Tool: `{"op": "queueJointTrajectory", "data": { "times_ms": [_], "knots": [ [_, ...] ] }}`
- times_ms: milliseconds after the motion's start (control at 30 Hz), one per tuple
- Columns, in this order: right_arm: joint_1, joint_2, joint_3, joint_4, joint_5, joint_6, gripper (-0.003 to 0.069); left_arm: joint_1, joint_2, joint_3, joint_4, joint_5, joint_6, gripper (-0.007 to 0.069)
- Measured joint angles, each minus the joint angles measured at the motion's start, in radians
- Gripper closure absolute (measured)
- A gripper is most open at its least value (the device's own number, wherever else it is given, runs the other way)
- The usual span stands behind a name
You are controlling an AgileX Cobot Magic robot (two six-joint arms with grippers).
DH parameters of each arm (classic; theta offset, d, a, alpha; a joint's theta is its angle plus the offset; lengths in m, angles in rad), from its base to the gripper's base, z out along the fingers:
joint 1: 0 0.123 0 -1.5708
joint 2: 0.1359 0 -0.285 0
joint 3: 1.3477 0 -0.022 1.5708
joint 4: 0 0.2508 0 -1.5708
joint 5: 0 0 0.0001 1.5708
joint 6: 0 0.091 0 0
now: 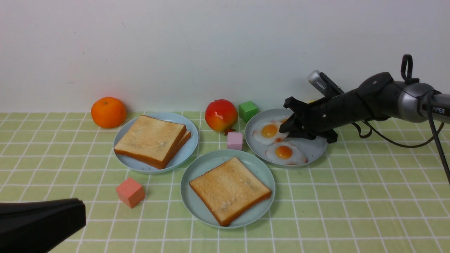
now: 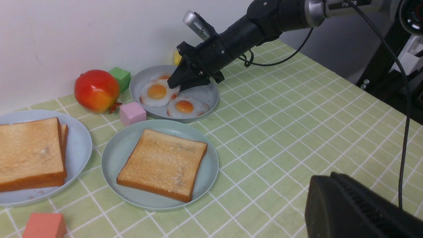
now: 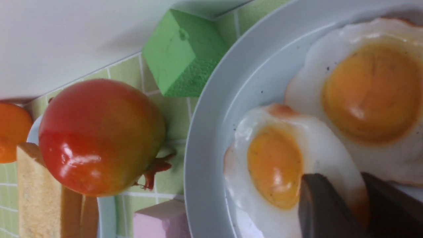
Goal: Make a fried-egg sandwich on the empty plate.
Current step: Use the right arm to grab a fried egg, then use the right arm to place the fried egg on the slice of bread in the middle
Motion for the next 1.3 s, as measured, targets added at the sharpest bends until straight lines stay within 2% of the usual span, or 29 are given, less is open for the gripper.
{"op": "queueJointTrajectory", "data": {
  "times_ms": [67,300,500,600,667,733,867,900,1067,1300],
  "knots": [
    [0.0,-0.007,-0.001,0.016,0.006,0.0,0.0587,0.0,0.0,0.0,0.0,0.0,0.0,0.0638],
    [0.0,-0.08,-0.001,0.028,0.072,-0.033,0.0587,0.0,0.0,0.0,0.0,0.006,0.0,0.0636],
    [0.005,-0.277,0.01,-0.009,0.279,-0.109,0.0587,0.0,0.0,0.0,0.053,0.011,0.0,0.0634],
    [0.04,-0.396,0.112,-0.012,0.299,-0.117,0.0587,0.0,0.0,0.0,0.07,0.017,0.0,0.0632],
    [0.062,-0.434,0.166,-0.011,0.287,-0.121,0.0587,0.0,0.0,0.0,0.075,0.022,0.0,0.0631],
    [0.127,-0.503,0.326,0.015,0.228,-0.137,0.0587,0.0,0.0,0.0,0.076,0.031,0.0,0.0628],
    [0.221,-0.527,0.476,0.124,0.113,-0.219,0.0587,0.0,0.0,0.0,0.076,0.035,0.0,0.0626],
    [0.255,-0.516,0.509,0.188,0.061,-0.259,0.0587,0.0,0.0,0.0,0.077,0.035,0.0,0.0624],
    [0.287,-0.453,0.522,0.309,-0.013,-0.311,0.0587,0.0,0.0,0.0,0.079,0.035,0.0,0.062],
    [0.288,-0.362,0.523,0.327,-0.064,-0.317,0.0582,0.0,0.0,0.0,0.079,0.062,0.0,0.0617]
  ]
}}
